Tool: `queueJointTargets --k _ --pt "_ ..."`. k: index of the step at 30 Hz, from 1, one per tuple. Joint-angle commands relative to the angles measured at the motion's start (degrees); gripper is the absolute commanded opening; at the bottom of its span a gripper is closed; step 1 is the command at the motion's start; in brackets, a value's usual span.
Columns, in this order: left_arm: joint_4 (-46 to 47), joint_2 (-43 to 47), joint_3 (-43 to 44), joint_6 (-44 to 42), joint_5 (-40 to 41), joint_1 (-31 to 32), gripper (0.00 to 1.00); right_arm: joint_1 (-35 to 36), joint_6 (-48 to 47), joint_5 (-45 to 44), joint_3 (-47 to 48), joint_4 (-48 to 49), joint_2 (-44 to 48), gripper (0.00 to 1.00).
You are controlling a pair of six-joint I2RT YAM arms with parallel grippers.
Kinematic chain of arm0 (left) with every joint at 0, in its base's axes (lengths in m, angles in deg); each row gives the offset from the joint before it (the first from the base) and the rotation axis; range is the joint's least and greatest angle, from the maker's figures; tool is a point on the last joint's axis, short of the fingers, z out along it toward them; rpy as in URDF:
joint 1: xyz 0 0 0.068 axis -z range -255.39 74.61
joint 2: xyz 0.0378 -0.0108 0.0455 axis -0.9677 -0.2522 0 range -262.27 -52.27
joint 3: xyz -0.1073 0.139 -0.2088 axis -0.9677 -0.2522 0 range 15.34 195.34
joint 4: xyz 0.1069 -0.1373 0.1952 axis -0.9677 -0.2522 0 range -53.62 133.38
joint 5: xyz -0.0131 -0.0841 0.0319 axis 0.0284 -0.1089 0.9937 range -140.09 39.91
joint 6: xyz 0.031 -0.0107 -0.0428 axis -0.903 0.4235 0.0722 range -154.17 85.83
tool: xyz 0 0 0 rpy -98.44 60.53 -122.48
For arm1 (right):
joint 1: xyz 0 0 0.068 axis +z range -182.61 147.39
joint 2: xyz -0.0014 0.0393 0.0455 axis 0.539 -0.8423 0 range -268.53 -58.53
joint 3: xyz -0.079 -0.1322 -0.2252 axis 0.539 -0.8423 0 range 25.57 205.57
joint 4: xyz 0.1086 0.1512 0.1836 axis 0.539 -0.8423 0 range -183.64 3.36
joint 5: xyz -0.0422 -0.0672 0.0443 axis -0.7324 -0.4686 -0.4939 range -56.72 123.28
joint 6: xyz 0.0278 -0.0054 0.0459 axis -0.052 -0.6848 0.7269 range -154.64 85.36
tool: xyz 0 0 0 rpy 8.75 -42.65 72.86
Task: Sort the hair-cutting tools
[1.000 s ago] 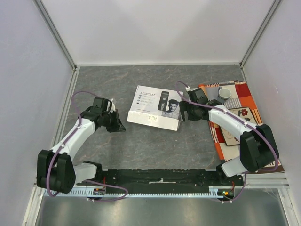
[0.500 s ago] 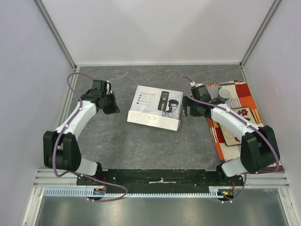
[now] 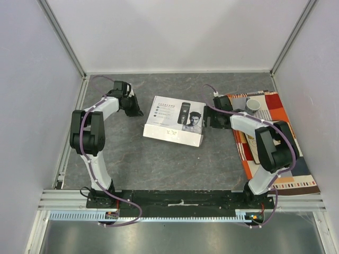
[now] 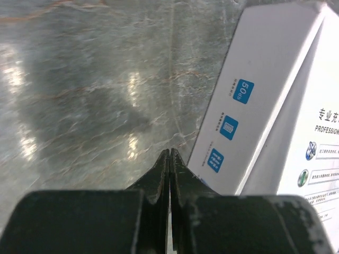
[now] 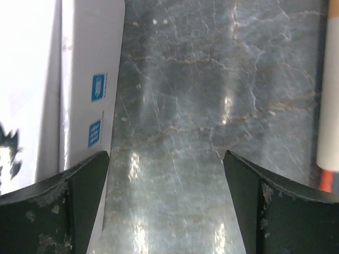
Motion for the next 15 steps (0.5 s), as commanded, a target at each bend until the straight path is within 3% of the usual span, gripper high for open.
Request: queueJointTargets --k 1,9,15 --pt "3.19 -4.39 3.73 -2.26 -12.94 -0.02 0.02 -0.07 -1.92 4.62 2.84 9.57 -3.53 0.98" --pt "8.11 -2.38 -2.5 2.83 -18.57 0.24 0.02 -0.15 -4.82 12.79 10.48 11.95 -11.79 0.98" --pt "9.34 2.36 -8.3 5.74 -17.53 0.33 0.02 0.02 -7.72 13.5 18.04 7.92 -16.02 0.98"
